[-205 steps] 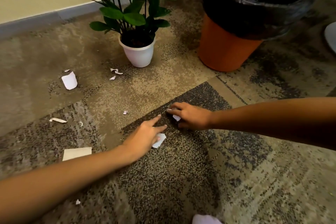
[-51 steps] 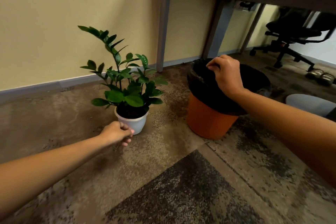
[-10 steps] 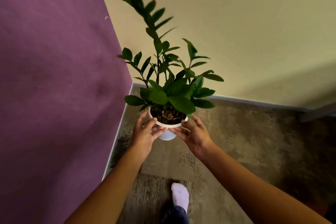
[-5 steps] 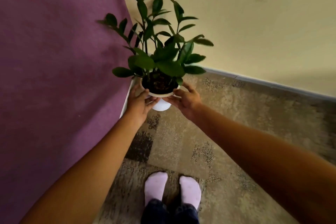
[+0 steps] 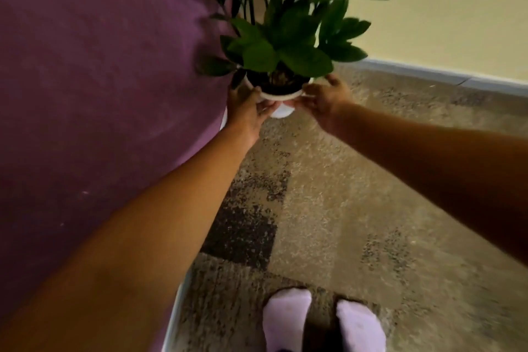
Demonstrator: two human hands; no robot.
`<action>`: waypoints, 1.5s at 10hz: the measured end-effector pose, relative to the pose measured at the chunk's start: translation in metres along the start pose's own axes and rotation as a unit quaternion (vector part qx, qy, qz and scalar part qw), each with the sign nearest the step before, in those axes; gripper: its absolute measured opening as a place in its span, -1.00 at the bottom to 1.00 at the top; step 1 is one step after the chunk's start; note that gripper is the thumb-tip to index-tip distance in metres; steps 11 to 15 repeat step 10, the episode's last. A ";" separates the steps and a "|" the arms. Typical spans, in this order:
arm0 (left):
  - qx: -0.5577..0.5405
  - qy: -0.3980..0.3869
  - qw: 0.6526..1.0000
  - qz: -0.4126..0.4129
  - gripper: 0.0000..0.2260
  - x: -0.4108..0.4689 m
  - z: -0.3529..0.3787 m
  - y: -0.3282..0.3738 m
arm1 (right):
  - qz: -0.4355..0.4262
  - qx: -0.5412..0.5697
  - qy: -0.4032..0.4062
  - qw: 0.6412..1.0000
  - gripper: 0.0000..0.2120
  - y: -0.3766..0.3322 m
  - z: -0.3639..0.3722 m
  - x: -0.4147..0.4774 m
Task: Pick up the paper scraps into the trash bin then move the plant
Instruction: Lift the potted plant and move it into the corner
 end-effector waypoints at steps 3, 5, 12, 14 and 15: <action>-0.008 -0.005 1.000 -0.020 -0.55 0.054 0.003 -0.015 | -0.037 0.013 -0.033 0.999 -0.64 0.003 0.002 0.048; -0.042 -0.006 0.999 0.004 -0.65 0.063 -0.005 -0.031 | -0.081 -0.012 -0.058 0.995 -0.63 0.012 -0.009 0.053; -0.006 0.071 0.997 -0.042 -0.60 -0.003 -0.015 -0.057 | -0.071 -0.127 -0.019 0.989 -0.48 0.008 -0.026 0.022; -0.006 0.071 0.997 -0.042 -0.60 -0.003 -0.015 -0.057 | -0.071 -0.127 -0.019 0.989 -0.48 0.008 -0.026 0.022; -0.006 0.071 0.997 -0.042 -0.60 -0.003 -0.015 -0.057 | -0.071 -0.127 -0.019 0.989 -0.48 0.008 -0.026 0.022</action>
Point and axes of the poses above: each hand's wrist, its own x-axis towards the middle knuckle, its own z-axis out of the palm, y = z × x, the point moved 3 cm from there along x, towards the middle knuckle, and after that the axes turned 7 degrees about x, right-handed, at the moved point
